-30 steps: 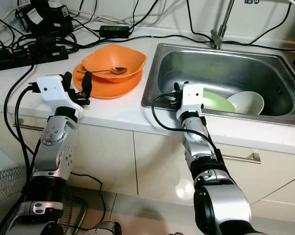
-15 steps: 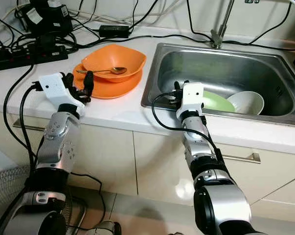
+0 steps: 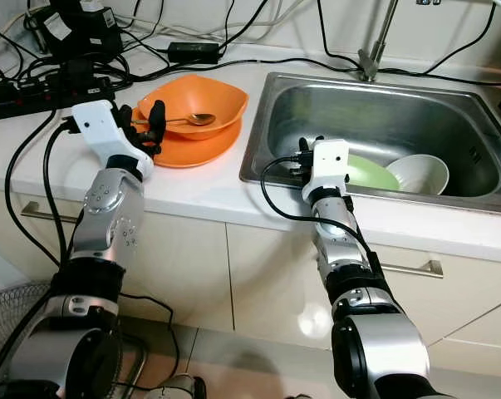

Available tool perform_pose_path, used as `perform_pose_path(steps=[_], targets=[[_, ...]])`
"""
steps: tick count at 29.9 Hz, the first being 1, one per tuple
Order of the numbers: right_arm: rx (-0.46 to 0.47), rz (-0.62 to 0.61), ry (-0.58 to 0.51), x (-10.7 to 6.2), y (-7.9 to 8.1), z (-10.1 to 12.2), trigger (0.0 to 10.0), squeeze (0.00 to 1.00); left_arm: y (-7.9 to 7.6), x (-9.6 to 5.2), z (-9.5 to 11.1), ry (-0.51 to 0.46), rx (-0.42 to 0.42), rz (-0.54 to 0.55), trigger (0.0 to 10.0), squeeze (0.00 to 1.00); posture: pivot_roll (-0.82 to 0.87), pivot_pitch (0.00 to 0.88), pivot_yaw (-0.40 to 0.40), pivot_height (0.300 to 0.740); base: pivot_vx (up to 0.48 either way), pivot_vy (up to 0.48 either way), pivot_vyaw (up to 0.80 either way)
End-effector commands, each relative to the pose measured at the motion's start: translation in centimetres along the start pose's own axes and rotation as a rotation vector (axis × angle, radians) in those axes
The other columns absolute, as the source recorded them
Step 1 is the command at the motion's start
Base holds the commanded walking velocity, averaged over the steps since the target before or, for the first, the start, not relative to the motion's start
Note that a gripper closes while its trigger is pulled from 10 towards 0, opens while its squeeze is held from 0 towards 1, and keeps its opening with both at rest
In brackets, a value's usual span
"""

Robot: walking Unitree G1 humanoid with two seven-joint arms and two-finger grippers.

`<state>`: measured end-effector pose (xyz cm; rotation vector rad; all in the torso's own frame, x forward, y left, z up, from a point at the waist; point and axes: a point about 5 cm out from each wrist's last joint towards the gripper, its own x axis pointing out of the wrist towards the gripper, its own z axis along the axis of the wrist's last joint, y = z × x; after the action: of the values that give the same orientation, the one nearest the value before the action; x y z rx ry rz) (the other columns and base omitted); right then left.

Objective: Kitchen organization

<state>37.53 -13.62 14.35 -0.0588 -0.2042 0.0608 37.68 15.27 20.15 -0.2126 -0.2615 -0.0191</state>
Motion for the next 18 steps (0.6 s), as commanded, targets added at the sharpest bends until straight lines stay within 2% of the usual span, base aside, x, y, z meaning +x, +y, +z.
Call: perform_pose_path(steps=[1, 5, 7, 9, 14, 18], targets=[[0.006, -0.019, 0.003, -0.1, -0.5, -0.1, 10.0, 0.00, -0.2, 0.4, 0.6, -0.023, -0.003, -0.003, 10.0, 0.00, 0.13, 0.019, 0.001, 0.740, 0.000, 0.000, 0.00], [0.006, -0.023, 0.001, -0.2, -0.6, -0.1, 10.0, 0.00, -0.2, 0.2, 1.7, -0.087, -0.011, 0.009, 10.0, 0.00, 0.14, 0.024, -0.005, 0.740, 0.000, 0.000, 0.00], [0.006, -0.026, 0.002, -0.2, -0.7, -0.1, 10.0, 0.00, 0.7, 0.1, 2.7, -0.135, -0.014, 0.048, 10.0, 0.00, 0.14, 0.027, -0.010, 0.740, 0.000, 0.000, 0.00], [0.007, -0.025, 0.003, -0.2, -0.7, -0.1, 10.0, 0.00, 1.0, 0.0, 2.9, -0.143, -0.010, 0.059, 10.0, 0.00, 0.14, 0.027, -0.011, 0.740, 0.000, 0.000, 0.00], [0.005, -0.022, 0.006, -0.3, -0.7, -0.2, 10.0, 0.00, 1.7, -0.3, 2.5, -0.129, 0.004, 0.077, 10.0, 0.00, 0.14, 0.027, -0.016, 0.740, 0.000, 0.000, 0.00], [0.001, -0.023, 0.002, -0.1, -0.9, 0.0, 10.0, 0.00, 1.9, -0.6, 1.0, -0.050, 0.015, 0.077, 10.0, 0.00, 0.14, 0.028, -0.021, 0.740, 0.000, 0.000, 0.00]])
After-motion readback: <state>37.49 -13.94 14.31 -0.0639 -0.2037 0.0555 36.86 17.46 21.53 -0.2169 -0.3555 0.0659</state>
